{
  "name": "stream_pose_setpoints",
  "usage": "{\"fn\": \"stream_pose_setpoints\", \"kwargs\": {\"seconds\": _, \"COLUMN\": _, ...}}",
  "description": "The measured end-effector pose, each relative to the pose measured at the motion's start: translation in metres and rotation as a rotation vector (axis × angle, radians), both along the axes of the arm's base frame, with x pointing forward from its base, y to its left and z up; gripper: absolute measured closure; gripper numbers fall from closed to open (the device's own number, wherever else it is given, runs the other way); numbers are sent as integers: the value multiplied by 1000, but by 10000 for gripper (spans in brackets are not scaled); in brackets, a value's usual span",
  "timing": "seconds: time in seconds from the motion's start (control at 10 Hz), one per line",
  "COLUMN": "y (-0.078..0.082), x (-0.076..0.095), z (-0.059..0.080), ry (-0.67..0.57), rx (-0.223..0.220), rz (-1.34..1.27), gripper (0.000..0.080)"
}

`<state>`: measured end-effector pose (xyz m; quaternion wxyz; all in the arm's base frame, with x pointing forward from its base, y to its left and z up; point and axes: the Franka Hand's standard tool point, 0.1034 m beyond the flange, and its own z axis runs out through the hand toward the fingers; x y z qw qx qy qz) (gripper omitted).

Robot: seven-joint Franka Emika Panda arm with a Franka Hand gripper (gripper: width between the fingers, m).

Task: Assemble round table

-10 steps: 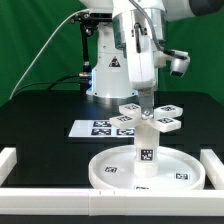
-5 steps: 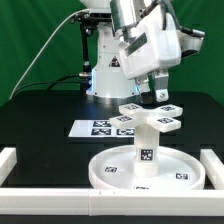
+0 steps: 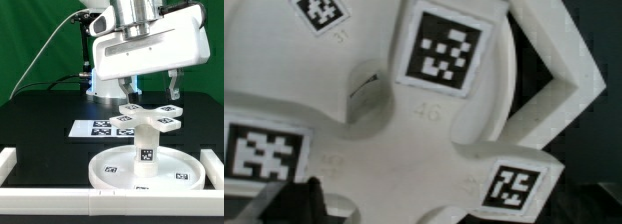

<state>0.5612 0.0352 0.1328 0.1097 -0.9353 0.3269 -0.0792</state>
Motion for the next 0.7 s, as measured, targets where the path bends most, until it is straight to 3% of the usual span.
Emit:
{"fn": "stream_pose_setpoints", "kwargs": {"seconds": 0.2, "y": -1, "x": 0, "z": 0, "ry": -14, "rx": -22, "rz": 93, "gripper": 150}}
{"fn": "stream_pose_setpoints", "kwargs": {"seconds": 0.5, "y": -9, "x": 5, "z": -10, "ry": 5, "rx": -113, "rz": 462, "gripper": 150}}
{"fn": "stream_pose_setpoints", "kwargs": {"seconds": 0.7, "y": -9, "x": 5, "z": -11, "ry": 7, "rx": -113, "rz": 463, "gripper": 150}}
